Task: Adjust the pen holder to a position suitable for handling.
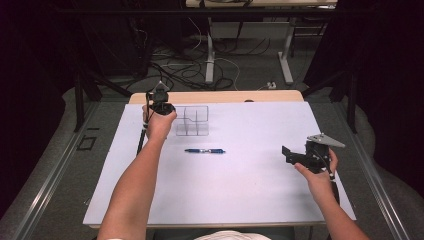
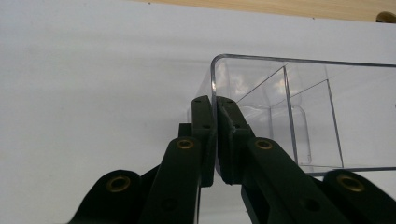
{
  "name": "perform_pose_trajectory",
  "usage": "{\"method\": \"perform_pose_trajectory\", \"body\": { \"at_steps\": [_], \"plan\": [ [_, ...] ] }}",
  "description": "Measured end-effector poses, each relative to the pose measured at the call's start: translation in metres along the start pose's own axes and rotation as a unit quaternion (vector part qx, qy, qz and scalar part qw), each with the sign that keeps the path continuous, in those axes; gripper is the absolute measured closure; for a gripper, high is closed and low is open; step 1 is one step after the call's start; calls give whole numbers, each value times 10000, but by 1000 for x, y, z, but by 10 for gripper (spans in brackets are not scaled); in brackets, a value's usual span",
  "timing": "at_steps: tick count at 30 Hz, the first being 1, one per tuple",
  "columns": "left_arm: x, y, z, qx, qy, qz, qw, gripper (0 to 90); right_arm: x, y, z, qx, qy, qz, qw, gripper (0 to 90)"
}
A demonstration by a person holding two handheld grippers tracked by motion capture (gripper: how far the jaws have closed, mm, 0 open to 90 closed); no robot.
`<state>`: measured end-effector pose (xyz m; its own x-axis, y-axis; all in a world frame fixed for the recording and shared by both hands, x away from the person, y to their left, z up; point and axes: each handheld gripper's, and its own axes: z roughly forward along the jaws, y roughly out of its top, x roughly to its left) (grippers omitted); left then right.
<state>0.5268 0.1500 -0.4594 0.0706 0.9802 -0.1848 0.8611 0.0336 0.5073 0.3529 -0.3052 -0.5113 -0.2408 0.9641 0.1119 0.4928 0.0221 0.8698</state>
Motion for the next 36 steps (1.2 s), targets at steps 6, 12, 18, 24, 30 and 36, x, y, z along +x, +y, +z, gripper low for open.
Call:
{"method": "perform_pose_trajectory", "body": {
  "at_steps": [6, 12, 18, 24, 30, 36],
  "plan": [
    [-12, -4, -1, 48, -2, 15, 10000, 875, 0, 0, -1, 38, 13, 1, 10000, 34],
    [-24, -9, -2, 78, -30, -25, 10000, 875, 0, 0, -1, 8, 26, 44, 10000, 34],
    [-37, -13, -2, 112, -54, -38, 9999, 874, -1, 1, -1, 22, 11, -4, 10000, 34],
    [-50, -17, -1, 149, -49, -52, 9999, 873, -1, 0, -1, -5, 35, 4, 10000, 34],
    [-62, -19, -1, 191, -95, -45, 9998, 872, -2, 0, -1, -4, 40, 3, 10000, 34],
    [-73, -22, 0, 177, -118, -11, 9998, 871, -1, 0, -1, 4, 44, 17, 10000, 35]
  ]
}}
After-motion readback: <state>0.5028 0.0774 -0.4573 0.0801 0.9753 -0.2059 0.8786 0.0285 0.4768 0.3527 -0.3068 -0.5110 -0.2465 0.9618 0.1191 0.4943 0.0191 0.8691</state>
